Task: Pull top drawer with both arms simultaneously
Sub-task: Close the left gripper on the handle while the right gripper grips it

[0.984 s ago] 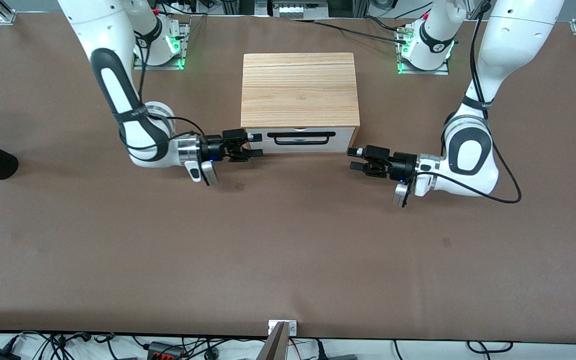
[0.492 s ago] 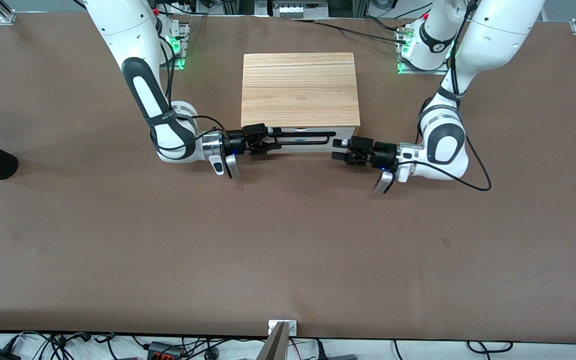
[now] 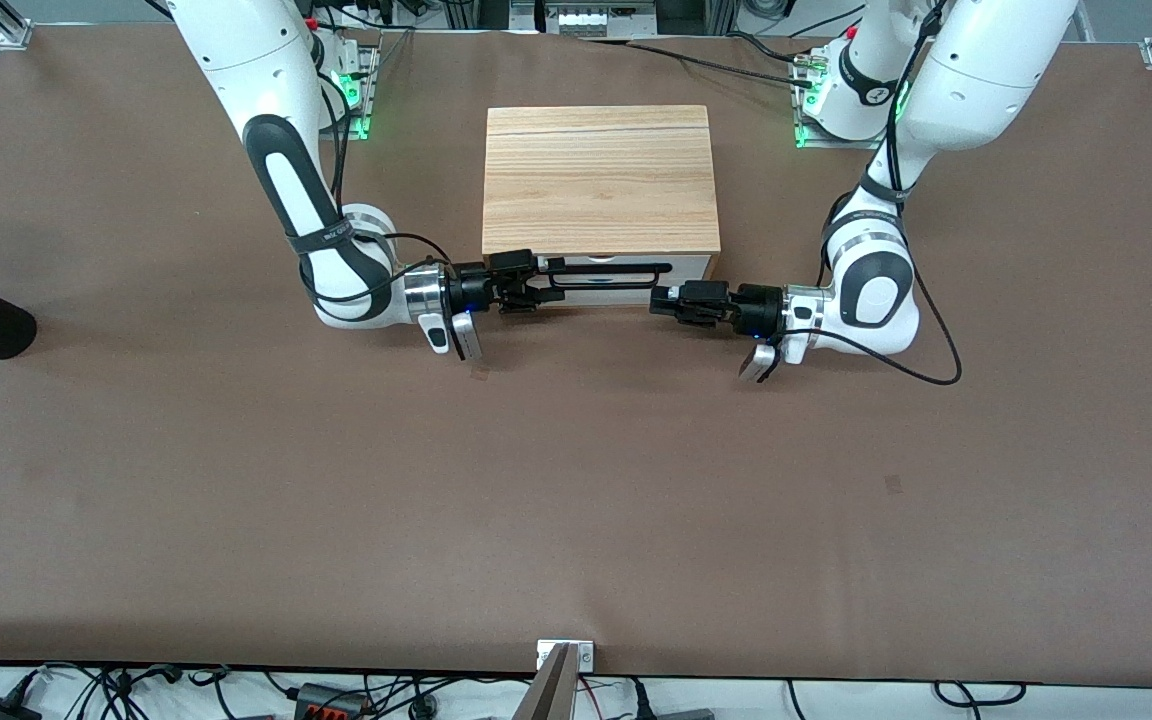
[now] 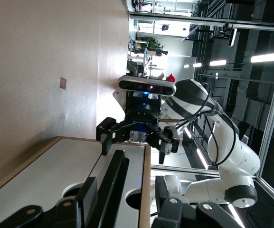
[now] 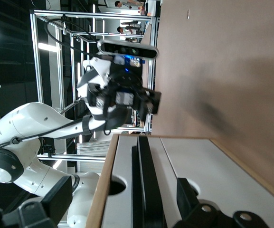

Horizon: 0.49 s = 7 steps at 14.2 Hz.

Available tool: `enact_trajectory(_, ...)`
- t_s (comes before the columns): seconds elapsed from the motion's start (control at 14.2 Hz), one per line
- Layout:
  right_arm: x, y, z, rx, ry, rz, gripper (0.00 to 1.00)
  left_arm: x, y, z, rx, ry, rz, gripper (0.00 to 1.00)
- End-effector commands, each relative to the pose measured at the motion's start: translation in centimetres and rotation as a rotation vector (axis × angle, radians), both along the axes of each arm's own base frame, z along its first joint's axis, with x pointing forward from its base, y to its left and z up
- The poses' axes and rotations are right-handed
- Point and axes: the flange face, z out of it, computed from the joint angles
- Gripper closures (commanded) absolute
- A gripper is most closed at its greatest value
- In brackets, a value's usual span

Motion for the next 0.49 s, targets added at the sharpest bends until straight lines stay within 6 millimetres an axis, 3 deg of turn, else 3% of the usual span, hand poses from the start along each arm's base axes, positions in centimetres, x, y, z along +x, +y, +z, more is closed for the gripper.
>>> enact_trajectory(0.0,1.6,0.4,-0.1,0.004,-0.023,-0.013,0.03,-0.2,-0.5,-1.0,-0.012,-0.006,0.019,0.48)
enact_trajectory(0.21,1.4,0.4,-0.6,0.001,-0.026,-0.008,0.03,-0.6,-0.8,-1.1,-0.025,0.002,0.008,0.57)
enact_trajectory(0.42,0.8,0.3,-1.1,-0.034,-0.027,0.054,0.03,-1.6,-0.8,-1.6,-0.033,0.024,-0.001,0.58)
